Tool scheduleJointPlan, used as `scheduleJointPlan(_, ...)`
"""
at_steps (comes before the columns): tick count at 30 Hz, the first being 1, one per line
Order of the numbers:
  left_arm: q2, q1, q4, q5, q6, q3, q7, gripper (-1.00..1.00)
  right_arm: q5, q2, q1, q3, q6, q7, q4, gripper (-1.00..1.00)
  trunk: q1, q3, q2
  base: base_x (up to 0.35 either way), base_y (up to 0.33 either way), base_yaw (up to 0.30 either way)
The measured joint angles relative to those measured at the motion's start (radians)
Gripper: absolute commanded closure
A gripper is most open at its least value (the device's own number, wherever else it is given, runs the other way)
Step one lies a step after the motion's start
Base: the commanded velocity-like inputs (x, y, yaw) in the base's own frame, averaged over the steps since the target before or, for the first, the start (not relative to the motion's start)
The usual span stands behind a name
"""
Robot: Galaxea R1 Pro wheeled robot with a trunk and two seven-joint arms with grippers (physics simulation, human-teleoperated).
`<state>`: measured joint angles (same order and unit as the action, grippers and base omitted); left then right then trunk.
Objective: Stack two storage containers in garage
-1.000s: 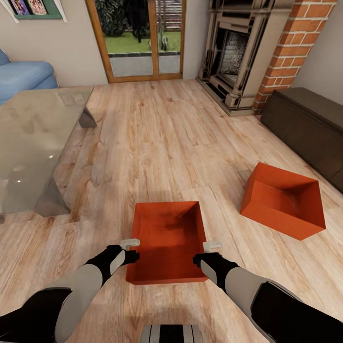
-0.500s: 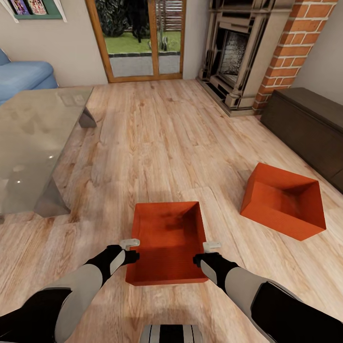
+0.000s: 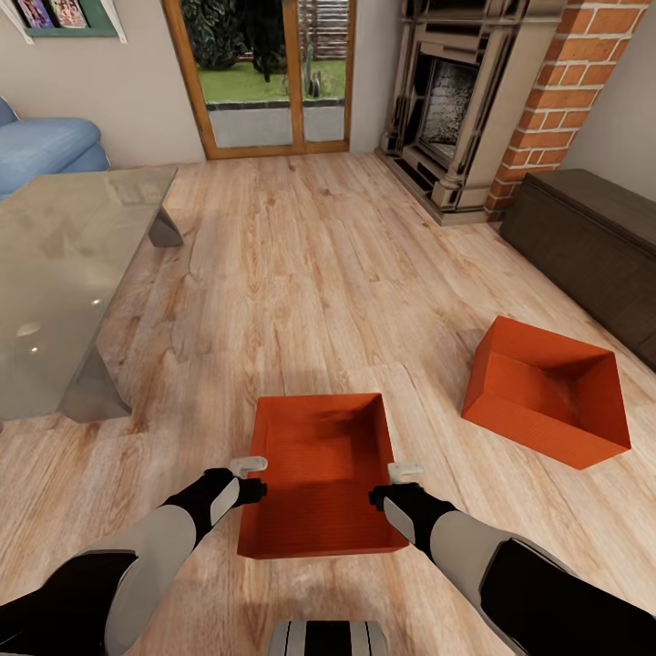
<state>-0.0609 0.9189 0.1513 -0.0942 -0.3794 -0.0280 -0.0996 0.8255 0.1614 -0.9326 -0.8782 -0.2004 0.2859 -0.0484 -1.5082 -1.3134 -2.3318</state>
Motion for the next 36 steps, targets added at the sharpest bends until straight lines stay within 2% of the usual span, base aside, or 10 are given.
scheduleJointPlan(17, -0.002, 0.000, 0.000, 0.000, 0.005, 0.000, 0.000, -1.00, 0.000, 0.000, 0.000, 0.000, 0.000, 0.000, 0.000, -1.00, 0.000, 0.000, 0.000, 0.000, 0.000, 0.000)
scheduleJointPlan(22, -0.002, 0.000, 0.000, 0.000, 0.001, 0.000, 0.000, -1.00, 0.000, 0.000, 0.000, 0.000, 0.000, 0.000, 0.000, -1.00, 0.019, 0.016, 0.035, 0.000, 0.000, 0.000)
scheduleJointPlan(36, -0.002, 0.000, 0.000, 0.000, 0.003, 0.000, -0.001, -1.00, 0.000, 0.000, 0.000, 0.000, 0.000, 0.000, 0.000, -1.00, 0.019, 0.016, 0.035, 0.000, 0.000, 0.000)
